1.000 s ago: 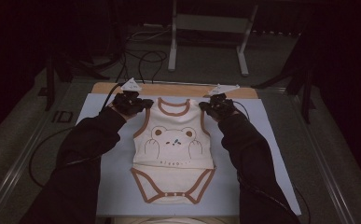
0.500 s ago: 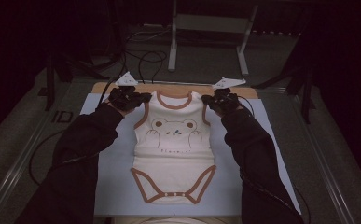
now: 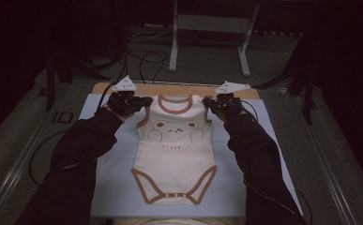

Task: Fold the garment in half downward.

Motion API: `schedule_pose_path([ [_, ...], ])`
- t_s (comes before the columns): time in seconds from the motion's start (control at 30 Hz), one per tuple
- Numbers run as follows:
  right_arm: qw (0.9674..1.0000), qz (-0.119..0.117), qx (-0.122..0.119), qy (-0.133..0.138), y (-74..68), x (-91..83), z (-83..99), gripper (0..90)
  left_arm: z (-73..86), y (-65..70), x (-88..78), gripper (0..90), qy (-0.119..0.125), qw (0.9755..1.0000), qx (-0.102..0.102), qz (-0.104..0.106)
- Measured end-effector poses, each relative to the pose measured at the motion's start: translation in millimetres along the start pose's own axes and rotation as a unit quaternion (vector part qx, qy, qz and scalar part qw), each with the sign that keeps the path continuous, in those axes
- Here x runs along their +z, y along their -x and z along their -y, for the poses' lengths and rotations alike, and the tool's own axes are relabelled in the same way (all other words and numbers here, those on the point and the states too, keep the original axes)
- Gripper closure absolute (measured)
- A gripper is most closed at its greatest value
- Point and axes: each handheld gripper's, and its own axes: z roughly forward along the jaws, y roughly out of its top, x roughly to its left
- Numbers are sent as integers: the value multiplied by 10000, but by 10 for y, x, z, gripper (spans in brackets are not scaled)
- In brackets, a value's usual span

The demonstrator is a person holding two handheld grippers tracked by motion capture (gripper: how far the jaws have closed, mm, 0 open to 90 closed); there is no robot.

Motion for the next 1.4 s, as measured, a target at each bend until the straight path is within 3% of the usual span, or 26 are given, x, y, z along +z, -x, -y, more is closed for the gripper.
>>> schedule_pose_path([
  [0.43, 9997, -251, -29, 68, -208, -169, 214, 876, 180, 219, -129, 877, 132, 9997, 45, 217],
  [1.03, 9987, -503, -122, 26, -501, -291, 519, 876, 485, 498, -190, 877, 81, 9990, 123, 426],
  [1.4, 9969, -768, -142, 30, -778, -429, 743, 876, 727, 715, -275, 877, 39, 9985, 170, 528],
])
